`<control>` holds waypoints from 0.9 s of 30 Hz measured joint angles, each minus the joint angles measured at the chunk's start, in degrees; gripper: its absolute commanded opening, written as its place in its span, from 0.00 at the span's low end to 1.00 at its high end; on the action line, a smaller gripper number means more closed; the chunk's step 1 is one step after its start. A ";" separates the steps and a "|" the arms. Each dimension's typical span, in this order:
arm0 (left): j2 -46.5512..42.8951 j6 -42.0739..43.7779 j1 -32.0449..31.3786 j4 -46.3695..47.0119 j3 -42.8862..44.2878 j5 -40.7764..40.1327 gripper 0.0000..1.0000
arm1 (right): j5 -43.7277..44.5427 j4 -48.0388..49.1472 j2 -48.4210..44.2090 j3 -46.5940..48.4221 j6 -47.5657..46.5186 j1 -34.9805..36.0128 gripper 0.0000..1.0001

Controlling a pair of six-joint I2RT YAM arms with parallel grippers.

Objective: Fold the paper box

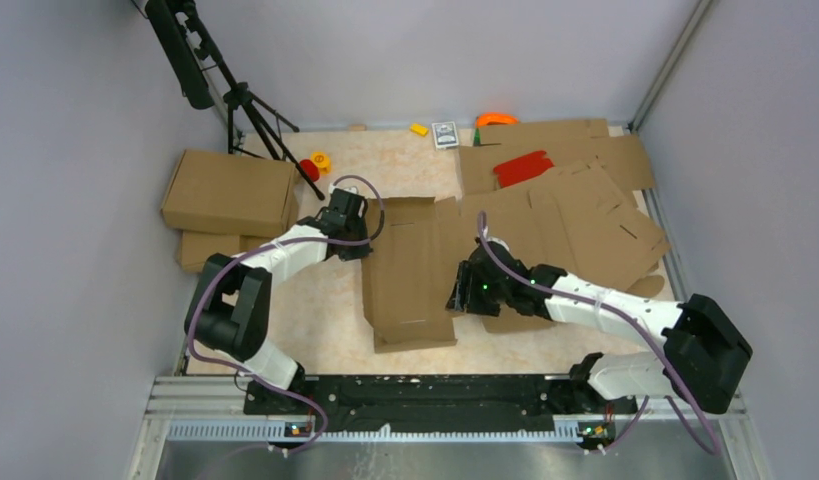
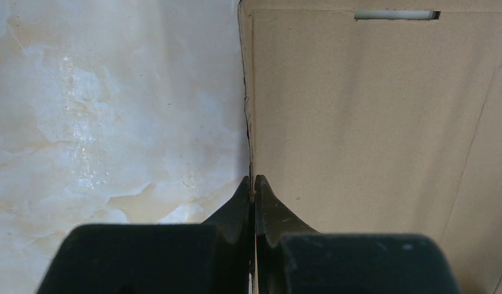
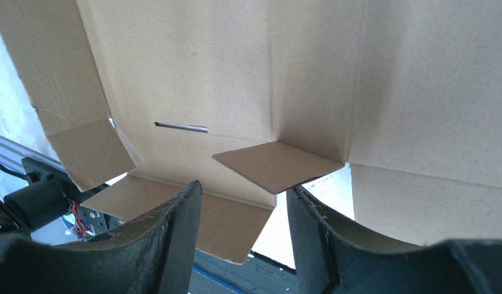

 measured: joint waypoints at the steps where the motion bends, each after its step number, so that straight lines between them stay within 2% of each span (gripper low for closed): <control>1: 0.00 0.00 0.00 0.00 0.00 0.04 0.00 | 0.11 -0.68 0.00 0.74 -1.14 0.00 0.51; 7: 0.00 0.00 0.00 0.02 0.00 0.07 0.00 | -0.63 -1.55 1.16 2.51 -5.18 0.00 0.49; 12: 0.00 0.00 0.02 0.02 0.00 0.11 0.00 | -0.33 -3.48 5.29 4.24 -9.31 0.00 0.32; 16: 0.00 0.09 0.00 0.02 0.00 0.26 0.00 | 0.42 -5.14 8.41 6.99 -16.61 0.00 0.30; 20: 0.00 0.22 0.00 0.02 0.00 0.55 0.00 | 2.67 -6.62 9.53 8.57 -23.28 0.02 0.23; 24: 0.00 0.22 0.02 0.09 0.00 0.76 0.00 | 5.11 -7.91 11.17 9.99 -27.12 0.00 0.13; 27: 0.02 0.22 0.02 0.11 0.00 0.76 0.00 | 6.10 -8.35 14.32 11.23 -28.48 0.00 0.10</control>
